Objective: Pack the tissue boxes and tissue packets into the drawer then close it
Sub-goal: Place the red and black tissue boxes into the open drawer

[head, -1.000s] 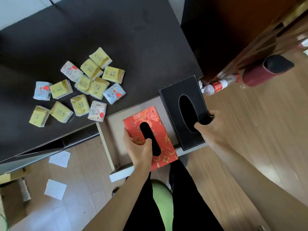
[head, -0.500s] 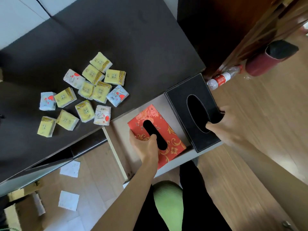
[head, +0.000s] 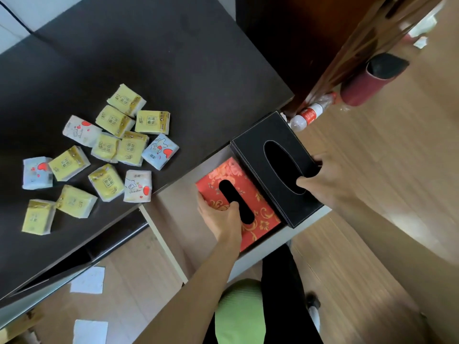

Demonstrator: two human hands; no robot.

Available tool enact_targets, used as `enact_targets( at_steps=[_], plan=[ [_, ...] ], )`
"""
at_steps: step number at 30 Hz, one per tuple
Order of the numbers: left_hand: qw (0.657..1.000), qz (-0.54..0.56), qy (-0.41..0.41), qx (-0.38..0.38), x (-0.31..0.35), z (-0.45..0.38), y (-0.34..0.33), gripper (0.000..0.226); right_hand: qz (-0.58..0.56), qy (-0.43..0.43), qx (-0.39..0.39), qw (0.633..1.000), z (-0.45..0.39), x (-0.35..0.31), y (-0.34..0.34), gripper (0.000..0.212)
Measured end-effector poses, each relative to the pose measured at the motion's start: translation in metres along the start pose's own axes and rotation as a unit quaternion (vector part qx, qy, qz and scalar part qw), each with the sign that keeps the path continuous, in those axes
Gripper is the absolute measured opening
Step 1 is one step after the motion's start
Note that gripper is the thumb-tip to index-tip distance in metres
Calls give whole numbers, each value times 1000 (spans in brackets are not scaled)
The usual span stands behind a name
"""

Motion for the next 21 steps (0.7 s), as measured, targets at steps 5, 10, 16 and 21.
enact_targets(
  at_steps=[5,10,16,21],
  plan=[
    [1000,-19,-4,-11,-24,1,-8,98,9,30,31,999,-6,7,-26,35],
    [999,-28,-12,-19,-34,0,-6,95,52,63,39,996,-13,21,-36,52],
    [996,-30,-38,-68,-28,-12,1,94,152,184,129,963,1,25,-34,63],
    [989,-90,-60,-100,-29,-20,6,97,190,158,151,957,-9,22,-28,104]
  ],
)
Point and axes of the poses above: each hand's wrist, its own z-axis away from the middle knuckle, its own y-axis out of the back of the hand, x = y × z, the point moved 4 cm from there along -z, towards the middle knuckle, and after that the axes turned 13 degrees about -y, right-handed, at the moved point
